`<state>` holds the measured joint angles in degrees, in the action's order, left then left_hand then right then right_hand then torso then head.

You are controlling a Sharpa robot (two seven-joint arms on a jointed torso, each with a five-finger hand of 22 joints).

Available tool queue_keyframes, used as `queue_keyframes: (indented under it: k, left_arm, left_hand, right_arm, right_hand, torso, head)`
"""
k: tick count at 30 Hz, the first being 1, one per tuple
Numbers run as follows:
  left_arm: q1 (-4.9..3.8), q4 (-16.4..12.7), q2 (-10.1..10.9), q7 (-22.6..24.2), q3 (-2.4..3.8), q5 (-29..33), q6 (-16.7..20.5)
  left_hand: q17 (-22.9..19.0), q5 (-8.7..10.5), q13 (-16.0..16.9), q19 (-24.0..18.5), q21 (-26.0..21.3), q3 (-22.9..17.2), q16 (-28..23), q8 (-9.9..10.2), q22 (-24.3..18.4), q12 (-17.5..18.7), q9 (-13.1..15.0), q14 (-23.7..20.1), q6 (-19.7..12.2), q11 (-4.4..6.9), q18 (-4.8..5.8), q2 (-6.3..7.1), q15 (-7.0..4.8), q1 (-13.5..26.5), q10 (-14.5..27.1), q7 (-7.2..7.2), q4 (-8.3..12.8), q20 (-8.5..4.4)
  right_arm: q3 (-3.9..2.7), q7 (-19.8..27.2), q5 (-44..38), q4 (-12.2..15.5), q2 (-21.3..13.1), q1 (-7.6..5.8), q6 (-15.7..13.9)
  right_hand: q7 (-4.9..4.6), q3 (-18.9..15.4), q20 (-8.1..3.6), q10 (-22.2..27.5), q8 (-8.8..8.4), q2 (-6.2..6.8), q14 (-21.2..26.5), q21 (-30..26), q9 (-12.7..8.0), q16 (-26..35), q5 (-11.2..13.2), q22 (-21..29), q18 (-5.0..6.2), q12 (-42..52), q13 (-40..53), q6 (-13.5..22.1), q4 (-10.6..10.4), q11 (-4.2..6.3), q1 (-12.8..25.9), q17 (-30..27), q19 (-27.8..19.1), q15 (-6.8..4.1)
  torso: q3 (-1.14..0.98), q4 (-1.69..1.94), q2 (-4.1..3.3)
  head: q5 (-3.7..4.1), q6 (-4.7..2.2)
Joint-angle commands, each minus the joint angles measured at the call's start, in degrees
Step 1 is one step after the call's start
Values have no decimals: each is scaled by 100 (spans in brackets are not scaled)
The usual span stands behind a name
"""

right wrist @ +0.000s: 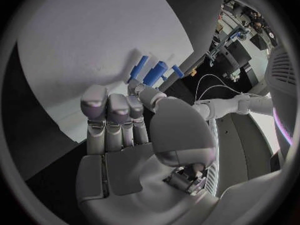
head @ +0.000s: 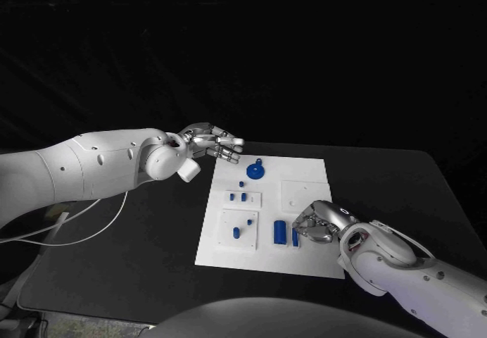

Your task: Assemble the parts on the task board

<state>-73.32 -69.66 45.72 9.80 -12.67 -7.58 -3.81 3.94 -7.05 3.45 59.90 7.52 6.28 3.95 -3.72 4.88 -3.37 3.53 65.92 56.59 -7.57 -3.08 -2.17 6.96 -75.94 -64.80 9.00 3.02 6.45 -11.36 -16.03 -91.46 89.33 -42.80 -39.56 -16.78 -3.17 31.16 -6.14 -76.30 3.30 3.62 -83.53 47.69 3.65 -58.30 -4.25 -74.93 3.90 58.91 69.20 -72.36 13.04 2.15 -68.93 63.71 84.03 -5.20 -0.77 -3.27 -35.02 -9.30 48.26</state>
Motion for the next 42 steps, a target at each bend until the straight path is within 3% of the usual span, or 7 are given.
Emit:
queue_keyframes:
  k: [1, 23, 28, 31, 34, 39, 42]
  left_arm:
    - [-3, -10, -10, 17, 4, -11, -86]
    - [-2, 11, -32, 18, 3, -12, -108]
    - [0, 13, -37, 94, 3, -11, -49]
    - [2, 16, -44, 172, 3, 2, 24]
    - [4, 18, -53, 257, 3, 28, 116]
    - [8, 22, -79, 433, 3, 111, 359]
    - [9, 36, -98, 570, 3, 200, 571]
  left_hand:
    - [7, -26, 1, 6, 38, -10, -18, -17, -6, -9, 7, 23, -20, 2, -77, -47, 6, -8, 34, -17, 28, -24]
    - [7, -27, 1, 2, 39, 14, -17, -15, -5, -9, 7, 22, -30, 0, -76, -81, 6, 9, 39, -13, 69, -23]
    - [8, -24, 1, 4, 41, 18, -16, -17, -4, -10, 7, 26, -26, 3, -77, -85, 6, 19, 35, -16, 67, -24]
    - [9, -19, 1, 8, 43, 22, -15, -17, -4, -9, 7, 33, -26, 3, -77, -81, 4, 23, 36, -15, 68, -25]
    - [10, -7, 1, 16, 48, 28, -13, -17, -2, -10, 7, 44, -24, 6, -79, -72, 0, 32, 32, -18, 66, -28]
    - [10, -1, 2, 21, 50, 29, -14, -18, -1, -10, 7, 57, -21, 6, -79, -68, -3, 34, 30, -19, 68, -31]
    - [7, -6, 2, 21, 50, 27, -18, -19, -2, -11, 7, 59, -14, 8, -78, -65, -4, 33, 22, -20, 71, -32]
  right_arm:
    - [10, -99, -209, -27, 39, 39, 172]
    - [10, -215, -496, -172, 135, 132, -292]
    - [1, 72, -23, -139, 52, 133, -672]
    - [-77, 310, 504, -107, -11, 124, -842]
    - [-212, 616, 1125, -132, -49, 73, -958]
    - [-527, 1225, 2276, -348, -85, -95, -1013]
    - [-640, 1588, 2928, -653, -52, -277, -999]
  right_hand:
    - [3, -28, -19, -30, 35, -26, -8, 39, 15, -13, 64, -569, 15, 12, 15, -62, 25, 13, -41, 10, 228, 0]
    - [20, -57, -24, -57, 33, 55, -6, 48, 17, 1, 88, -567, 5, -49, 5, -127, 0, 23, -46, -12, 227, -4]
    - [-12, -349, -24, 0, 27, 220, 6, -73, 6, 70, -275, -537, 26, -138, -52, 163, -203, -12, 21, -64, 218, 2]
    - [-45, -895, -24, 49, 30, 332, 17, -197, 8, 117, -354, -505, 54, -191, -96, 434, -475, -39, 95, -91, 213, 2]
    - [-78, -1419, -7, 120, 31, 320, 34, -371, 7, 193, -456, -467, 81, -290, -179, 553, -709, -63, 0, -132, 199, 18]
    - [-113, -2140, 27, 181, 35, 190, 54, -611, 10, 307, -686, -434, 131, -364, -290, 633, -965, -84, -110, -178, 203, 45]
    - [-118, -2415, 36, 245, 31, 88, 95, -854, 8, 460, -834, -384, 150, -460, -384, 662, -951, -97, -117, -277, 178, 49]
  torso:
    - [-2, 0, 1]
    - [0, -3, 2]
    - [-4, -10, 7]
    - [-2, -12, 12]
    - [0, -11, 12]
    - [2, -6, 17]
    - [-1, -16, 24]
  head:
    - [-7, 7]
    - [10, -19]
    - [30, -66]
    - [57, -106]
    - [92, -166]
    - [159, -298]
    - [211, -403]
